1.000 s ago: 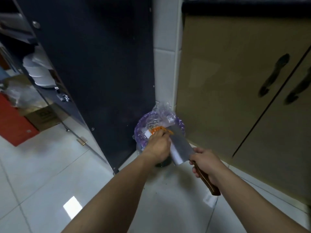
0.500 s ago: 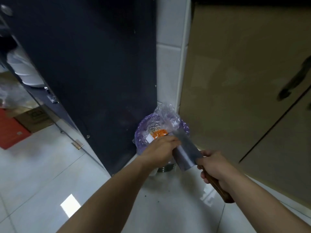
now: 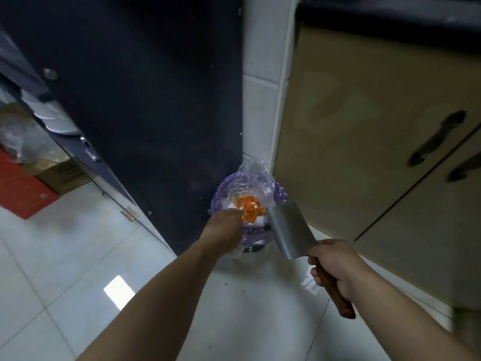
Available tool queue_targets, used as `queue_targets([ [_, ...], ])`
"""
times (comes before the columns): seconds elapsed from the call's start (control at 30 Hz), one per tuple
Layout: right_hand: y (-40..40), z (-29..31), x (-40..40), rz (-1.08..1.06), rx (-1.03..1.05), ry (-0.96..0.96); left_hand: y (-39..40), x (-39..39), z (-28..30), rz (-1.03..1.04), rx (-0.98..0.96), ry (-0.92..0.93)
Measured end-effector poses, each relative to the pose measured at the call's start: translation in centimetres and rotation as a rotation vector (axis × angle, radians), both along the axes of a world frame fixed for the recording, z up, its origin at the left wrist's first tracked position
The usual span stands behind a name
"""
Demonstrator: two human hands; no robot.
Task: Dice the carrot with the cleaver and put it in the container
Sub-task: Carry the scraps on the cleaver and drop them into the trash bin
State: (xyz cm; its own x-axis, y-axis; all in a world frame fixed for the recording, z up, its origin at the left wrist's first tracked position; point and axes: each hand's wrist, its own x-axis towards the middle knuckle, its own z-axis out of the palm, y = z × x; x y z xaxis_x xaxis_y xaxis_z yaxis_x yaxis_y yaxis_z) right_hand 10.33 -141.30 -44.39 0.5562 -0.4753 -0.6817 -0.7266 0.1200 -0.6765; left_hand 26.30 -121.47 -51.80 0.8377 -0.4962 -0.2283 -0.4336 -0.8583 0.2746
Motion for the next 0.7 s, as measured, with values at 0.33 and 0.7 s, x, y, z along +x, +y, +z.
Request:
queue_targets([
  [0.33,5.1,22.2,-5.1,-0.024,-0.009,0.177,7.3,-12.5,25.2,0.141,-0.014,0.261],
  [0.7,20.5,42.9,-7.7,0.316,0.049,0.191,25.3,-20.9,49.1,0.637,-0.253,0.418],
])
